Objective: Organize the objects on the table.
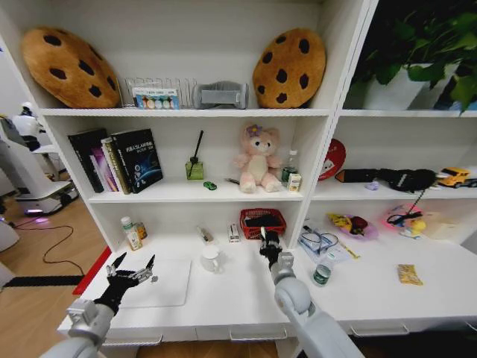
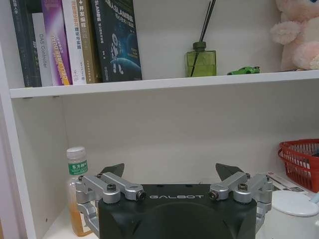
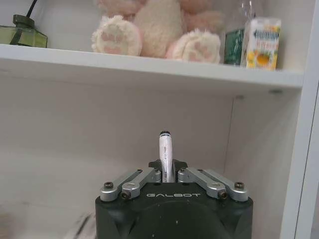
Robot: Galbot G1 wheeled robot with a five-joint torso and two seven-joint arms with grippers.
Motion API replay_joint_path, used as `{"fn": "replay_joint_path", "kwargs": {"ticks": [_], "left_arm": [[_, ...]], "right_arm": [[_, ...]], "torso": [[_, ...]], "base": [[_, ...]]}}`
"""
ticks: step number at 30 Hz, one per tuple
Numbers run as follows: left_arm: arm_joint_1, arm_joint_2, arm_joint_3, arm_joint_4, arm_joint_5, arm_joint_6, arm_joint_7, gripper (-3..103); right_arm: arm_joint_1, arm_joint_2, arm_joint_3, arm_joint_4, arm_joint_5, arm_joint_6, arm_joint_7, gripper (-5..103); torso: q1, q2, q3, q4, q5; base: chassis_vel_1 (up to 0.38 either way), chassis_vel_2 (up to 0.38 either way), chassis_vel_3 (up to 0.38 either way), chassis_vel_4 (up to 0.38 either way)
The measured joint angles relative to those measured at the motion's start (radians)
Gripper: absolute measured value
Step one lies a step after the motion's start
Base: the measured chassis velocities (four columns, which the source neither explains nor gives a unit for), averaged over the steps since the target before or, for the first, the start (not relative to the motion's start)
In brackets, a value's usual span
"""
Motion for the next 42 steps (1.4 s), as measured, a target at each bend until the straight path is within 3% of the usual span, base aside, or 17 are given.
{"fn": "replay_joint_path", "kwargs": {"ticks": [1, 2, 3, 4, 6, 22, 41, 42], "left_arm": [[0.0, 0.0, 0.0, 0.0, 0.0, 0.0, 0.0, 100], [0.0, 0.0, 0.0, 0.0, 0.0, 0.0, 0.0, 100], [0.0, 0.0, 0.0, 0.0, 0.0, 0.0, 0.0, 100], [0.0, 0.0, 0.0, 0.0, 0.0, 0.0, 0.0, 100], [0.0, 0.0, 0.0, 0.0, 0.0, 0.0, 0.0, 100], [0.0, 0.0, 0.0, 0.0, 0.0, 0.0, 0.0, 100], [0.0, 0.0, 0.0, 0.0, 0.0, 0.0, 0.0, 100], [0.0, 0.0, 0.0, 0.0, 0.0, 0.0, 0.0, 100]], "right_arm": [[0.0, 0.0, 0.0, 0.0, 0.0, 0.0, 0.0, 10], [0.025, 0.006, 0.013, -0.056, -0.047, 0.052, -0.02, 10], [0.025, 0.006, 0.013, -0.056, -0.047, 0.052, -0.02, 10], [0.054, 0.013, 0.021, -0.122, -0.078, 0.104, -0.028, 10], [0.103, 0.024, 0.024, -0.214, -0.099, 0.141, -0.029, 10], [0.133, 0.068, 0.005, -0.331, -0.11, 0.173, -0.01, 10], [0.103, 0.076, 0.003, -0.333, -0.135, 0.178, 0.013, 8], [0.097, 0.073, 0.002, -0.327, -0.139, 0.176, 0.016, 16]], "torso": [[0.0, 0.0, 0.0, 0.0, 0.0], [0.0, 0.0, 0.0, 0.0, 0.0001], [0.0, 0.0, 0.0, 0.0, 0.0001], [0.0, 0.0, 0.0, 0.0, 0.0001], [0.0, 0.0, 0.0, 0.0, 0.0002], [0.0, 0.0, 0.0, -0.0001, 0.0001], [0.0, 0.0, 0.0, 0.0, 0.0], [0.0, 0.0, 0.0, -0.0001, 0.0001]], "base": [[0.0, 0.0, 0.0, 0.0], [0.0, 0.0, 0.0, 0.0], [0.0, 0.0, 0.0, 0.0], [0.0, 0.0, 0.0, 0.0], [0.0, 0.0, 0.0, 0.0], [0.0, 0.0, 0.0, 0.0], [0.0, 0.0, 0.0, 0.0], [0.0, 0.0, 0.0, 0.0]]}}
